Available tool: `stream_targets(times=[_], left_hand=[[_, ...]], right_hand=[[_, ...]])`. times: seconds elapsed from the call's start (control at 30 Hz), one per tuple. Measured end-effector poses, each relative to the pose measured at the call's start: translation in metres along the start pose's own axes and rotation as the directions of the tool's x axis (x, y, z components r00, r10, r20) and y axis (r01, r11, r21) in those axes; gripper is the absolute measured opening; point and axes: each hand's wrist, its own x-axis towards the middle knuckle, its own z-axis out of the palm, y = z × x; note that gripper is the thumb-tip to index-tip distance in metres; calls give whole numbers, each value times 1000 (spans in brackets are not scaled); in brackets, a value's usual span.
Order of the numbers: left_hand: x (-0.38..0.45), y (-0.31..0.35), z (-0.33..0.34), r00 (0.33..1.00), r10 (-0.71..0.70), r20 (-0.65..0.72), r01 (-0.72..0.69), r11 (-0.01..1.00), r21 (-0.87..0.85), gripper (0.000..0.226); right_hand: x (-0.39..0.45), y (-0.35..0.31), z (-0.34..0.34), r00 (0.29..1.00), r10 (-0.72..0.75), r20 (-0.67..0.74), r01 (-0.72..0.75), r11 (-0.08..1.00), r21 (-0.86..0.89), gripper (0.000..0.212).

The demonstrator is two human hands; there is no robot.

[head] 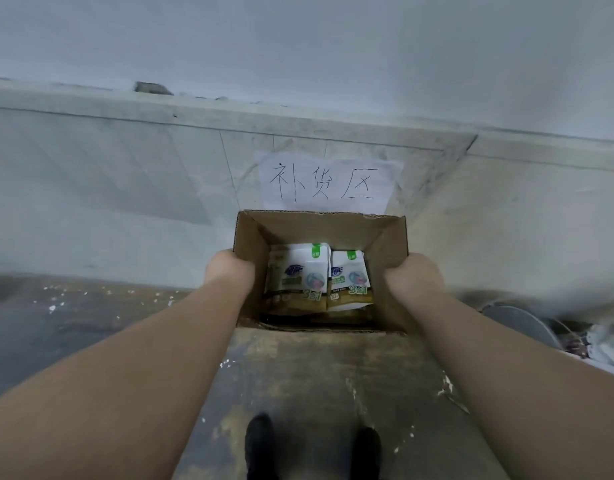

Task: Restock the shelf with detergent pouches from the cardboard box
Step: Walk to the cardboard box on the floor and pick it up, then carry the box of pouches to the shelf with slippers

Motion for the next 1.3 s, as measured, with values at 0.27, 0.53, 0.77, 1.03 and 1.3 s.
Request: stream_targets(times=[0.27,0.53,0.77,1.03,1.3], left_hand=[[-91,-24,-37,989,-79,-129,61,988,-139,5],[-211,-92,-32,893,-339,-295,244,917,-314,15],[-316,-162,-36,739,-572,-357,358,781,-512,21],[-447,-262,-49,522,-740,-424,348,639,-686,5],[-595,-352,-37,353,-829,-433,309,540,-783,13]], right_hand=[[-53,3,-34,990,-141,29,142,989,-44,24],[-91,15,-33,901,-378,215,416,893,-172,21],[-155,11,-5,763,-520,383,625,745,-233,5],[-279,14,48,557,-632,538,814,544,-204,10],[-421,57,77,349,-686,638,932,322,-164,21]])
